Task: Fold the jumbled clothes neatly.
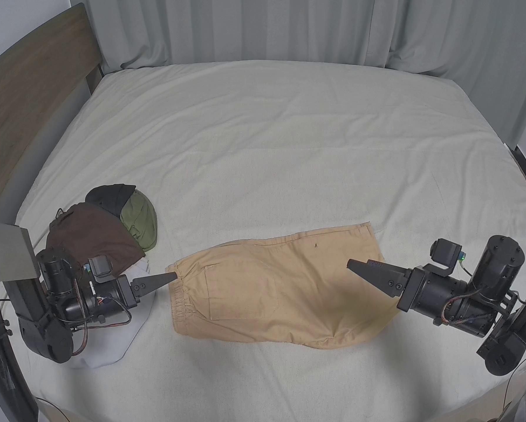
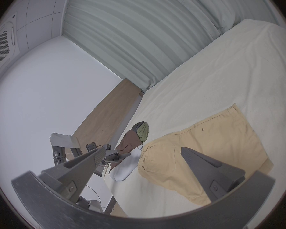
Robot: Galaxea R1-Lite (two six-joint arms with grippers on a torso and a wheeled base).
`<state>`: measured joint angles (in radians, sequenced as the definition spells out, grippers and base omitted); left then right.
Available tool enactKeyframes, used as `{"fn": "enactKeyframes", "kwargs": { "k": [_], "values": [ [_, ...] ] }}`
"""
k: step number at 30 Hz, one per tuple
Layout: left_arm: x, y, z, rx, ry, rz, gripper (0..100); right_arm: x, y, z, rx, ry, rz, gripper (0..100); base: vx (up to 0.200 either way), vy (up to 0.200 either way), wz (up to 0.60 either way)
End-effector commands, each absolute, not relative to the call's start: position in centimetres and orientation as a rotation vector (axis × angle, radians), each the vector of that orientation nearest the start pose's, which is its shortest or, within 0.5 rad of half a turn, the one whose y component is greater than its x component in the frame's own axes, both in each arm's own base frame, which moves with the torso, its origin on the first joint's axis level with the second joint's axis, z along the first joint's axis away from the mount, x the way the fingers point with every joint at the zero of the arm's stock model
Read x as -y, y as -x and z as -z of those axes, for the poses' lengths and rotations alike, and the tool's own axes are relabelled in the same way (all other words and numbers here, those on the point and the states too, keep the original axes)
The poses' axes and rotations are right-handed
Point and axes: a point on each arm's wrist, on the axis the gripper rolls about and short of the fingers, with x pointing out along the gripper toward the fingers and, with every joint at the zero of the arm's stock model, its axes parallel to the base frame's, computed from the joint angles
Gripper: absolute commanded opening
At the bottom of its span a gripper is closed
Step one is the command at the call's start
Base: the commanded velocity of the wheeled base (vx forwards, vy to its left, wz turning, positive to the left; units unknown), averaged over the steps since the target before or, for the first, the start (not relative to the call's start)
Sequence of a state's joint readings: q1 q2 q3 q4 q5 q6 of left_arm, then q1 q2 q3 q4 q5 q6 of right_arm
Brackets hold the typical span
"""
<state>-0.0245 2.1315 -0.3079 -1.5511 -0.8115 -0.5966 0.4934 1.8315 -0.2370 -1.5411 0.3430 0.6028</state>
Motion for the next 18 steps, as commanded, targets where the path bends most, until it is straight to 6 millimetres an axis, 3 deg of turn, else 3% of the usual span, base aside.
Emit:
{"fn": "enactKeyframes", "kwargs": {
  "k": [1, 18],
  "values": [
    [2.0, -28.5, -2.3, -0.545, 0.686, 0.704, 100, -12.5, -21.7, -10.7, -0.310, -0.562, -0.793, 100, 0.000, 0.000, 0.00],
    [1.8, -29.7, 3.3, -0.648, 0.652, 0.663, 100, -12.6, -21.7, -10.2, -0.334, -0.561, -0.788, 100, 0.000, 0.000, 0.00]
  ]
}}
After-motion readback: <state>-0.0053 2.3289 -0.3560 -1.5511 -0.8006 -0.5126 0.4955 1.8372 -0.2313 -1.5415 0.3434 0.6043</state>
